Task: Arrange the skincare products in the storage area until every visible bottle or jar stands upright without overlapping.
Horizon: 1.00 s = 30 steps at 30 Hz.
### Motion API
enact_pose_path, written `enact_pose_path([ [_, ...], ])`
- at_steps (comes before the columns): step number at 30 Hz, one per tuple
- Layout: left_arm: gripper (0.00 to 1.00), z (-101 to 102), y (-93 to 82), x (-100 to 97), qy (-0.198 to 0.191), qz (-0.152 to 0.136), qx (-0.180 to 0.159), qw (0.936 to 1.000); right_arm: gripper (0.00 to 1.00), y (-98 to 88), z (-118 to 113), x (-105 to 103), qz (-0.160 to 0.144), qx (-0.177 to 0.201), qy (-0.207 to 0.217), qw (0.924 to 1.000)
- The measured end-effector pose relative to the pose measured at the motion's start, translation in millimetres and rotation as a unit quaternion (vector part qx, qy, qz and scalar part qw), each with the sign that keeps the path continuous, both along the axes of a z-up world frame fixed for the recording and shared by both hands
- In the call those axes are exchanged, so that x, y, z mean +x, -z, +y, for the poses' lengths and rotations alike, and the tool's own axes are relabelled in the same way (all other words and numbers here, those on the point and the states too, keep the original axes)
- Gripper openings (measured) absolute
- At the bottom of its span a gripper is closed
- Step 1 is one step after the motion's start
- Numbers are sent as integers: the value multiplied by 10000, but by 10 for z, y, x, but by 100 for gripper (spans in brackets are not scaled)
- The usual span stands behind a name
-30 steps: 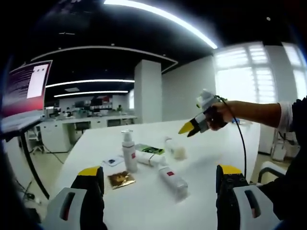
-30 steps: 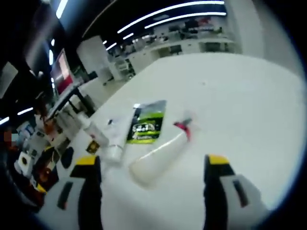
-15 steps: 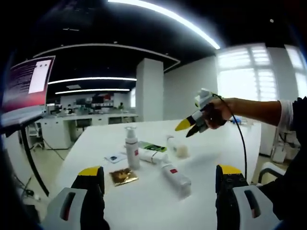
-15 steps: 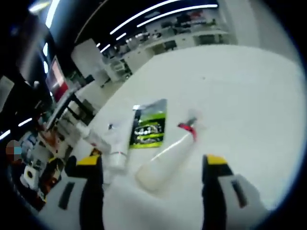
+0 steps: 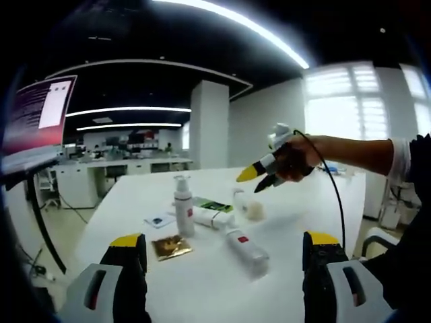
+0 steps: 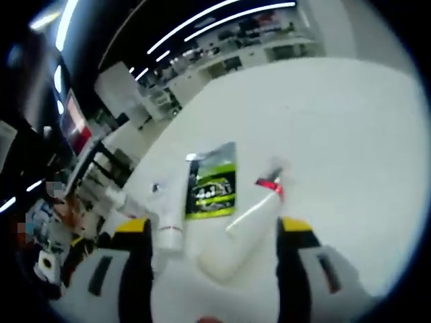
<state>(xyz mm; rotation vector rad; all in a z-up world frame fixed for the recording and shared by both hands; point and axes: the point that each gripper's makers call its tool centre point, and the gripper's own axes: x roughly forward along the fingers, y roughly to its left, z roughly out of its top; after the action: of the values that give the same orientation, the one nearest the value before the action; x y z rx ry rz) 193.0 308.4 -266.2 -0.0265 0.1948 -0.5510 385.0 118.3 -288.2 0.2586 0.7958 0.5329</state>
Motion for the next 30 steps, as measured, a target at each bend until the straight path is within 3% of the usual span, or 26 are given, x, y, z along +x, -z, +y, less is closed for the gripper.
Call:
enact_pose_path([
  [7, 98, 1, 11, 1, -3, 16, 8, 10000, 59, 23, -34, 101, 78, -113, 465, 9988],
  [15, 98, 53, 24, 10, -51, 32, -37, 10000, 70, 82, -62, 249, 280, -455, 489, 9974],
  [22, 98, 54, 35, 10, -37, 43, -41, 10000, 71, 130, -91, 334, 394, -836, 579, 9940],
  [27, 98, 48, 50, 16, -17, 64, -32, 10000, 73, 140, -76, 391, 484, -794, 645, 9936],
  [30, 98, 48, 65, 25, -6, 89, -29, 10000, 75, 187, -154, 411, 576, -1030, 784, 9899],
])
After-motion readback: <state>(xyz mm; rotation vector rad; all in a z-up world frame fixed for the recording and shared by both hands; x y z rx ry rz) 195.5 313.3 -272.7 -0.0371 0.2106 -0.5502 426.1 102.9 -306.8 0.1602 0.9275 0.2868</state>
